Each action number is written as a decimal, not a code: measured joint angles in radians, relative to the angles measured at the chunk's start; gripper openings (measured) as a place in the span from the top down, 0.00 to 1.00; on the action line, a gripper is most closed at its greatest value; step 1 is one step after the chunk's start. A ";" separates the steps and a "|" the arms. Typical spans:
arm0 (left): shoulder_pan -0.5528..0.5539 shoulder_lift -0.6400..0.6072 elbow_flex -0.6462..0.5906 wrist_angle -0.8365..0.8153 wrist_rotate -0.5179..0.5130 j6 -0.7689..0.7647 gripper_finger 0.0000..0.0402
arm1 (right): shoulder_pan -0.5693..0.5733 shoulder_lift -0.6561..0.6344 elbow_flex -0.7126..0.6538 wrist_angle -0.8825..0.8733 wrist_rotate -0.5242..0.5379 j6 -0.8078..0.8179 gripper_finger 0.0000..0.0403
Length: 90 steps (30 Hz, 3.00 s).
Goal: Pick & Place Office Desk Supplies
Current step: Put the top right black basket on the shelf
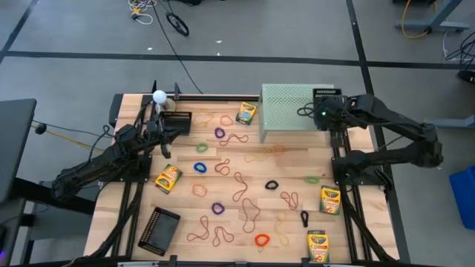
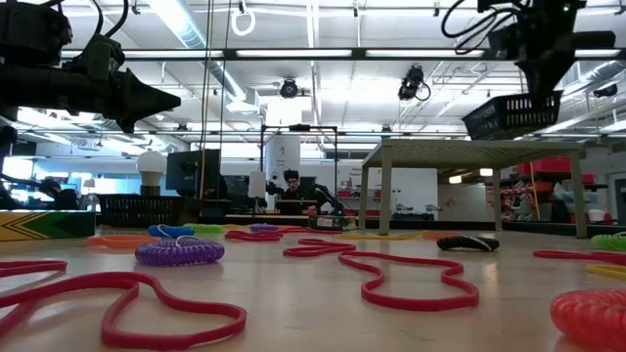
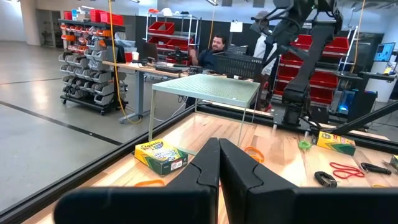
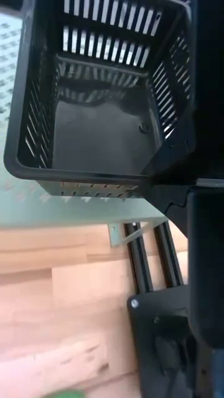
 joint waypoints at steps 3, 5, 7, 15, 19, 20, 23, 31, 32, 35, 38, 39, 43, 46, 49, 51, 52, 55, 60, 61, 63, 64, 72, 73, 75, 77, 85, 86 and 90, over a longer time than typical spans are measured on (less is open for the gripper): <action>0.000 0.000 0.000 0.000 0.000 0.000 0.98 | -0.057 -0.039 -0.017 0.036 -0.010 -0.056 0.97; 0.000 0.000 0.000 0.000 0.000 0.000 0.98 | -0.088 -0.055 -0.027 0.057 -0.026 -0.088 0.97; 0.000 0.000 0.000 0.000 0.000 0.000 0.98 | -0.116 -0.062 -0.044 0.070 -0.040 -0.120 0.97; 0.000 0.000 0.000 -0.001 0.000 0.000 0.98 | -0.206 -0.059 -0.114 0.123 -0.057 -0.219 0.97; 0.000 0.000 0.000 0.000 0.000 0.000 0.98 | -0.227 -0.060 -0.114 0.131 -0.034 -0.258 0.97; 0.000 0.000 0.000 0.000 0.000 0.000 0.98 | -0.230 -0.060 -0.114 0.131 -0.024 -0.266 0.97; 0.000 0.000 0.000 0.000 0.000 0.000 0.98 | -0.240 -0.060 -0.114 0.131 -0.021 -0.284 0.96; 0.000 0.000 0.000 0.000 0.000 0.000 0.98 | -0.244 -0.060 -0.114 0.136 -0.021 -0.329 0.91; 0.000 0.000 0.000 0.000 0.000 0.000 0.98 | -0.244 -0.060 -0.114 0.137 -0.021 -0.334 0.91; 0.000 0.000 0.000 -0.001 0.000 0.000 0.98 | -0.244 -0.060 -0.114 0.164 -0.020 -0.335 0.91; 0.000 0.000 0.000 0.000 0.000 0.000 0.98 | -0.244 -0.059 -0.114 0.181 -0.017 -0.335 0.91; 0.000 0.000 0.000 -0.001 0.000 0.000 0.98 | -0.244 -0.059 -0.114 0.185 -0.011 -0.336 0.90; 0.000 0.000 0.000 -0.001 0.000 0.000 0.98 | -0.244 -0.059 -0.114 0.184 0.004 -0.339 0.90; 0.000 0.000 0.000 0.000 0.000 0.000 0.98 | -0.244 -0.059 -0.114 0.183 0.005 -0.339 0.90; 0.000 0.000 0.000 -0.001 0.000 0.000 0.98 | -0.244 -0.059 -0.114 0.183 0.005 -0.338 0.90; 0.000 0.000 0.000 0.000 0.000 0.000 0.98 | -0.244 -0.058 -0.114 0.182 0.004 -0.337 0.90; 0.000 0.000 0.000 -0.001 0.000 0.000 0.98 | -0.244 -0.058 -0.114 0.180 0.004 -0.336 0.90; 0.000 0.000 0.000 0.000 0.000 0.000 0.98 | -0.244 -0.058 -0.114 0.181 0.004 -0.327 0.90; 0.000 0.000 0.000 -0.001 0.000 0.000 0.98 | -0.244 -0.058 -0.114 0.176 0.004 -0.300 0.90; 0.000 0.000 0.000 -0.001 0.000 0.000 0.98 | -0.244 -0.058 -0.114 0.172 0.004 -0.299 0.90; 0.000 0.000 0.000 -0.001 0.000 0.000 0.98 | -0.244 -0.058 -0.114 0.168 0.005 -0.295 0.90; 0.000 0.000 0.000 -0.001 0.000 0.000 0.98 | -0.244 -0.058 -0.114 0.168 0.005 -0.294 0.90; 0.000 0.000 0.000 -0.001 0.000 0.000 0.98 | -0.244 -0.058 -0.114 0.168 0.005 -0.293 0.90; 0.000 0.000 0.000 -0.001 0.000 0.000 0.98 | -0.244 -0.058 -0.114 0.168 0.005 -0.293 0.90; 0.000 0.000 0.000 -0.001 0.000 0.000 0.98 | -0.244 -0.058 -0.114 0.168 0.005 -0.293 0.90; 0.000 0.000 0.000 -0.001 0.000 0.000 0.98 | -0.244 -0.058 -0.114 0.168 0.005 -0.293 0.90; 0.000 0.000 0.000 -0.001 0.000 0.000 0.98 | -0.244 -0.058 -0.114 0.168 0.005 -0.293 0.90; 0.000 0.000 0.000 0.000 0.000 0.000 0.98 | -0.244 -0.058 -0.114 0.168 0.005 -0.293 0.90; 0.000 0.000 0.000 -0.001 0.000 0.000 0.98 | -0.244 -0.058 -0.114 0.168 0.005 -0.293 0.90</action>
